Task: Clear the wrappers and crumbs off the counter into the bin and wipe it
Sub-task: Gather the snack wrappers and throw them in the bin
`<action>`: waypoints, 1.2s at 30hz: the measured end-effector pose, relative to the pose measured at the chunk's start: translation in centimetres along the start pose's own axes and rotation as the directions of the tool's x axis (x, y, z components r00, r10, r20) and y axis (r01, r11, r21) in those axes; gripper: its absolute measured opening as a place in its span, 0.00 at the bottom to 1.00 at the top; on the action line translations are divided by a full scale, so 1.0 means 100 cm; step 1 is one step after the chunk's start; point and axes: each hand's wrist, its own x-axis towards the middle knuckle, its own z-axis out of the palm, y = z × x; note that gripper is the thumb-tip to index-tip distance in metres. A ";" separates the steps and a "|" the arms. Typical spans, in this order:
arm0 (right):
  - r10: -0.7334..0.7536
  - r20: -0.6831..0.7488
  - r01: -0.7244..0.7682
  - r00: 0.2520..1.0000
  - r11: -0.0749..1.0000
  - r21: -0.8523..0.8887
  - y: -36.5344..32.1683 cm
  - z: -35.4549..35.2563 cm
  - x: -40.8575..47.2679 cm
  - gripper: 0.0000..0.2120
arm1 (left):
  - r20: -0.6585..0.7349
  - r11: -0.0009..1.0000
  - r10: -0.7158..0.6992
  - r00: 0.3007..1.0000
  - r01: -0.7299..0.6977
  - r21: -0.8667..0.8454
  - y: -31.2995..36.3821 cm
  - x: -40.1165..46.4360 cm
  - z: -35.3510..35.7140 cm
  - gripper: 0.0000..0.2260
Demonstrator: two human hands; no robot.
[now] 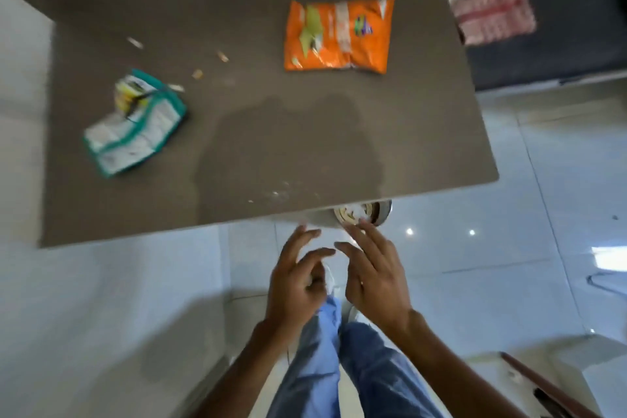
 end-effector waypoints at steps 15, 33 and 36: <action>0.441 0.137 -0.367 0.887 0.853 -0.371 0.048 -0.022 0.343 0.20 | -0.213 0.639 -0.555 0.804 0.576 0.510 -0.103 0.216 -0.166 0.26; 0.306 0.580 -0.560 0.755 0.760 0.329 0.010 -0.068 -0.035 0.09 | -0.164 0.761 -0.532 0.831 0.384 -0.524 0.121 -0.064 0.073 0.16; 0.334 0.533 -0.546 0.778 0.779 0.309 0.075 -0.023 -0.043 0.19 | -0.041 0.718 -0.570 0.821 0.473 -0.511 0.070 -0.049 0.142 0.21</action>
